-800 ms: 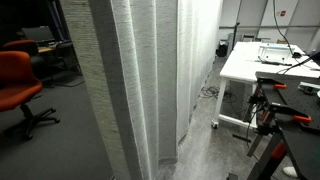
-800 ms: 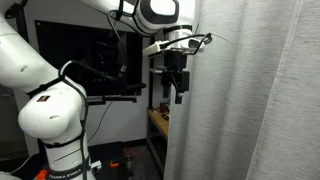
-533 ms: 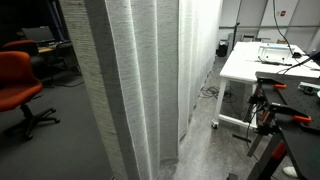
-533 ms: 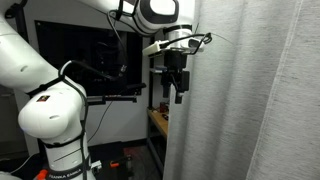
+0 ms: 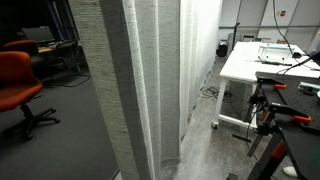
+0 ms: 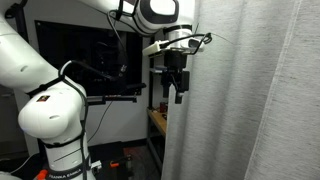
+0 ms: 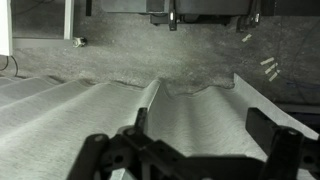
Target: Draw the light grey curtain open
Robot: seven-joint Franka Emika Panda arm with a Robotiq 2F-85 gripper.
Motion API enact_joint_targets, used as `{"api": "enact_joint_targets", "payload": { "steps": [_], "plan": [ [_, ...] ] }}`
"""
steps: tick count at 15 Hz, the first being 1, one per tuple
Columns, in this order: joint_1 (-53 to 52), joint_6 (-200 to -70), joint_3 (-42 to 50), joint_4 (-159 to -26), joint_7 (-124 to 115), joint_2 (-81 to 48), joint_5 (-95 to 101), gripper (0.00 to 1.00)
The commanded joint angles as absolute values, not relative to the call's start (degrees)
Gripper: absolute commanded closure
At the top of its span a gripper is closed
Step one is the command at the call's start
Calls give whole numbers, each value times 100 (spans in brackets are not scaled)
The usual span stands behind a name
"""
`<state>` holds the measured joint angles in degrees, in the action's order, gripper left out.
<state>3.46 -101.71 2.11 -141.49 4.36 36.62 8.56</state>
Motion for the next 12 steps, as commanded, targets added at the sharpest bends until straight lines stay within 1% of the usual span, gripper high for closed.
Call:
{"api": "enact_joint_targets", "payload": {
  "steps": [1,12],
  "plan": [
    [303,-10155,244,-14137,416,3660,874,0],
    [288,-10264,223,-14141,338,3651,823,0]
  ]
}}
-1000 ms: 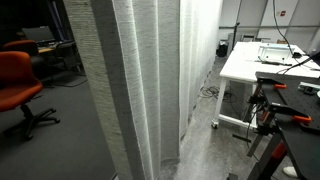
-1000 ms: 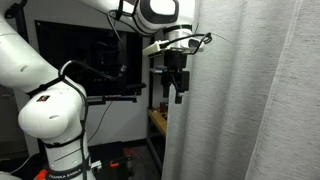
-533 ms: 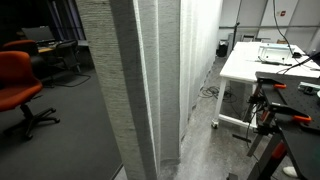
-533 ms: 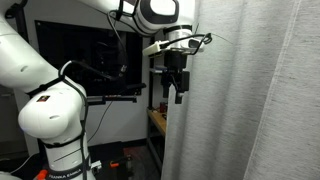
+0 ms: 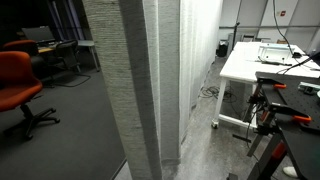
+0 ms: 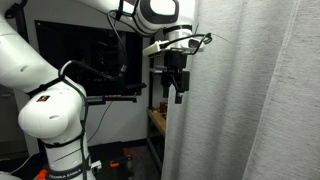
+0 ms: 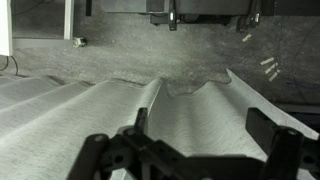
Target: Draw the light grey curtain open
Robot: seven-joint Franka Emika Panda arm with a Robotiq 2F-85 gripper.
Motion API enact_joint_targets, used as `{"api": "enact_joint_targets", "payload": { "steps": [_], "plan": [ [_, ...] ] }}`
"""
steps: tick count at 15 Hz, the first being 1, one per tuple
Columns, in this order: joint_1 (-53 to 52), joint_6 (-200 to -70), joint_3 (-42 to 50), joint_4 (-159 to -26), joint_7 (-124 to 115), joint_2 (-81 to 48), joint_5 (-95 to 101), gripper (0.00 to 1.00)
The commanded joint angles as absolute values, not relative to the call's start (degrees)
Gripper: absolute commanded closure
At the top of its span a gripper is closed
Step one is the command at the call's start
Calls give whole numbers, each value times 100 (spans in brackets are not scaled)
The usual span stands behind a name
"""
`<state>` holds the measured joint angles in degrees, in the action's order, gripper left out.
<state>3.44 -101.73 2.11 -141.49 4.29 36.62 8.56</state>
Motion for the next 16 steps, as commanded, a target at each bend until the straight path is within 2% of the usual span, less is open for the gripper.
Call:
{"api": "enact_joint_targets", "payload": {
  "steps": [1,16],
  "plan": [
    [269,-10302,214,-14136,332,3645,807,0],
    [-819,-10838,-213,-14128,1052,3659,477,0]
  ]
}}
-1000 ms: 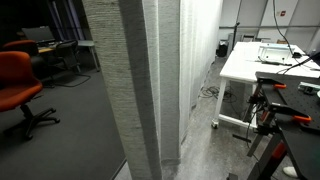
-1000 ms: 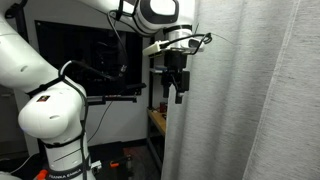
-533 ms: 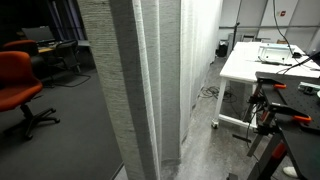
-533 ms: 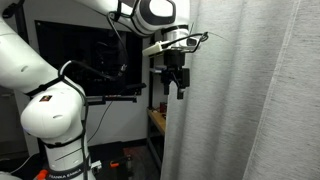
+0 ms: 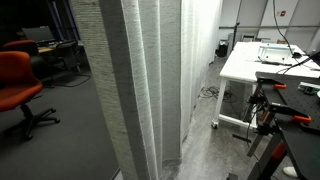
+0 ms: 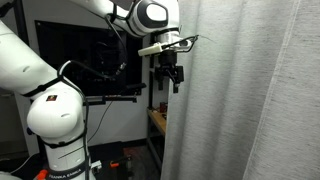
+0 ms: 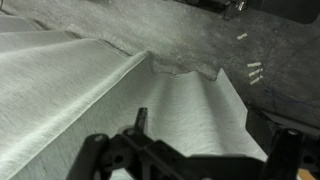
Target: Draw the light grey curtain open
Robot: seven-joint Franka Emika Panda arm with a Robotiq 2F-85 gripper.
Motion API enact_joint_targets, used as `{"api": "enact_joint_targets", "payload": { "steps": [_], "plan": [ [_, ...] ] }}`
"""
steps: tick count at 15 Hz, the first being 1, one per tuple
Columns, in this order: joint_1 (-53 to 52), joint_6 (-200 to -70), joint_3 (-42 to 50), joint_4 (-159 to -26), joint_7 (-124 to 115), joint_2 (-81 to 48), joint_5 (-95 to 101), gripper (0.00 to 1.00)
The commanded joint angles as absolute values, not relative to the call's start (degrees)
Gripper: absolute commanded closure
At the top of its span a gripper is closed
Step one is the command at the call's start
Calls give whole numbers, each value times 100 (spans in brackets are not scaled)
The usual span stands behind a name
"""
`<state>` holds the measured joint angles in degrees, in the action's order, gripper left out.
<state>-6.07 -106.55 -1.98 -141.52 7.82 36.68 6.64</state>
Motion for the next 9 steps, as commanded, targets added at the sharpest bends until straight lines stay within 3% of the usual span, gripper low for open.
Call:
{"api": "enact_joint_targets", "payload": {
  "steps": [1,9],
  "plan": [
    [-902,-10881,-227,-14118,1126,3646,414,0],
    [-1569,-11079,-426,-14106,1758,3669,-46,0]
  ]
}}
